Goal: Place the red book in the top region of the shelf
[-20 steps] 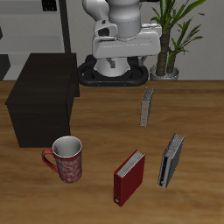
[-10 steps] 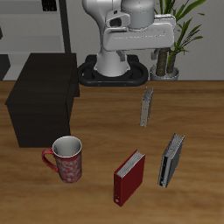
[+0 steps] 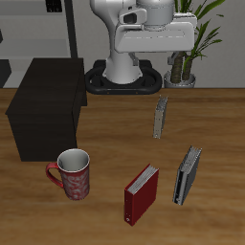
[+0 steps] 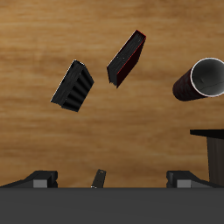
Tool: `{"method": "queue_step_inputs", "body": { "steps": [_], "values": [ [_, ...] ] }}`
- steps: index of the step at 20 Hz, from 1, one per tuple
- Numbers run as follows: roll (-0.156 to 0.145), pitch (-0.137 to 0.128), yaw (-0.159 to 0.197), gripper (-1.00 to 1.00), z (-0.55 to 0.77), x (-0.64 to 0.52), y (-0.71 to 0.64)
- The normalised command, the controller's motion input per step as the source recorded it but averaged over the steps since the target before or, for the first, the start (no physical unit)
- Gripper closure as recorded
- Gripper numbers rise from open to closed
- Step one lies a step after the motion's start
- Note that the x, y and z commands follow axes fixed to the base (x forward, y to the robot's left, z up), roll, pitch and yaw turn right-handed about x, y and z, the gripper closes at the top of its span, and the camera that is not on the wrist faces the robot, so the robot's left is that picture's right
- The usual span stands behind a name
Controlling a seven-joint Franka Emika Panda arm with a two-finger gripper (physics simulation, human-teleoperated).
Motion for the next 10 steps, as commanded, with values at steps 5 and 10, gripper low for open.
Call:
{"method": "queue_step_inputs", "body": {
  "steps": [5, 10],
  "values": [
    [-0.065, -0.018, -0.016, -1.00, 0.02, 0.47, -0.22],
    [-0.006, -0.017, -0.039, -1.00, -0.01, 0.46, -0.23]
  ]
}}
